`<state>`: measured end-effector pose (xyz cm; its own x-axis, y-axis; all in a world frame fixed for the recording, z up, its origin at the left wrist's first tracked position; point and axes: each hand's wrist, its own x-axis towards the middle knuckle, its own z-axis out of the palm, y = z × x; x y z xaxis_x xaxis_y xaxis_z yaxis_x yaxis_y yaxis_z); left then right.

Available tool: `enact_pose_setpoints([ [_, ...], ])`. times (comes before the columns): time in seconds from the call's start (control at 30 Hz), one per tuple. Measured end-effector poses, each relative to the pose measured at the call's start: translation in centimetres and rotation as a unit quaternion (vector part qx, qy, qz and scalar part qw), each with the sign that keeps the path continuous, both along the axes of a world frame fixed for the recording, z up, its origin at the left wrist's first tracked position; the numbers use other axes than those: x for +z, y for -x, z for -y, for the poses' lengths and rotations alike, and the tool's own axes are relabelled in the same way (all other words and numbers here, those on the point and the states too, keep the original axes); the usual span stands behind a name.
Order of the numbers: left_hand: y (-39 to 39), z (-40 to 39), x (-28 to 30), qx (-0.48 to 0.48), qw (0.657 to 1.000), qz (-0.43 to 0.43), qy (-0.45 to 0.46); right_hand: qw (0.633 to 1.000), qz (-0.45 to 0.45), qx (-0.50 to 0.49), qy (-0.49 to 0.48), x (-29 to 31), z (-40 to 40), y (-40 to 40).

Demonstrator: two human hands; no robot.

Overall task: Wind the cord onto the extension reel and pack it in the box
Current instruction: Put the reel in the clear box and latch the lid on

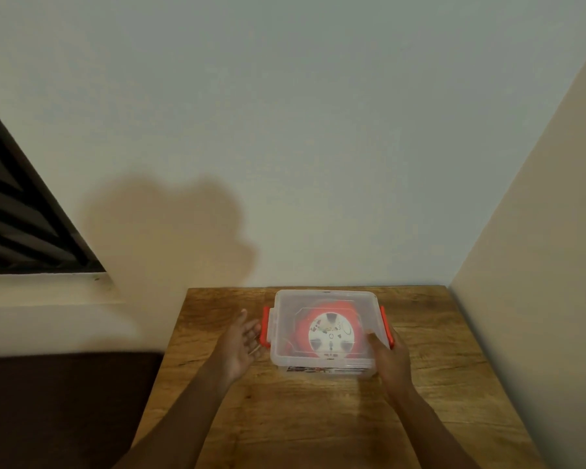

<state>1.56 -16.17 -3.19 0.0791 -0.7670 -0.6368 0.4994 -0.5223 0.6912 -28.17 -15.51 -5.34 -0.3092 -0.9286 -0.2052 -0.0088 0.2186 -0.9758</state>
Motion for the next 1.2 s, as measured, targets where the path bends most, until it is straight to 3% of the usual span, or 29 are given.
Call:
enact_pose_setpoints([
  [0.2,1.6,-0.2,1.2,-0.009,0.986,0.14,0.086,0.999,0.013,0.022,0.02,0.3,-0.2,0.1],
  [0.43,3.7,0.1,1.2,-0.078,0.955,0.273,0.087,0.998,0.017,0.044,0.029,1.0,-0.6,0.1],
  [0.5,4.1,-0.1,1.3,-0.083,0.934,0.329,0.112,0.998,0.021,0.047,0.03,1.1,-0.7,0.1],
  [0.63,5.6,-0.7,1.8,-0.109,0.858,0.478,0.154,0.998,0.028,0.046,0.025,1.2,-0.7,-0.1],
  [0.73,5.5,-1.1,2.1,-0.114,0.855,0.476,0.172,0.998,0.028,0.049,0.029,1.3,-0.9,-0.1],
  [0.8,4.7,-1.1,2.3,-0.105,0.876,0.437,0.173,0.998,0.034,0.048,0.037,1.3,-1.0,0.1],
  [0.93,4.2,-0.3,3.2,-0.057,0.923,0.357,0.129,0.989,0.137,0.022,0.039,2.1,-0.4,0.3],
  [1.2,7.9,2.9,8.2,-0.112,0.923,0.325,0.171,0.971,0.228,-0.05,0.052,4.8,1.7,5.8],
])
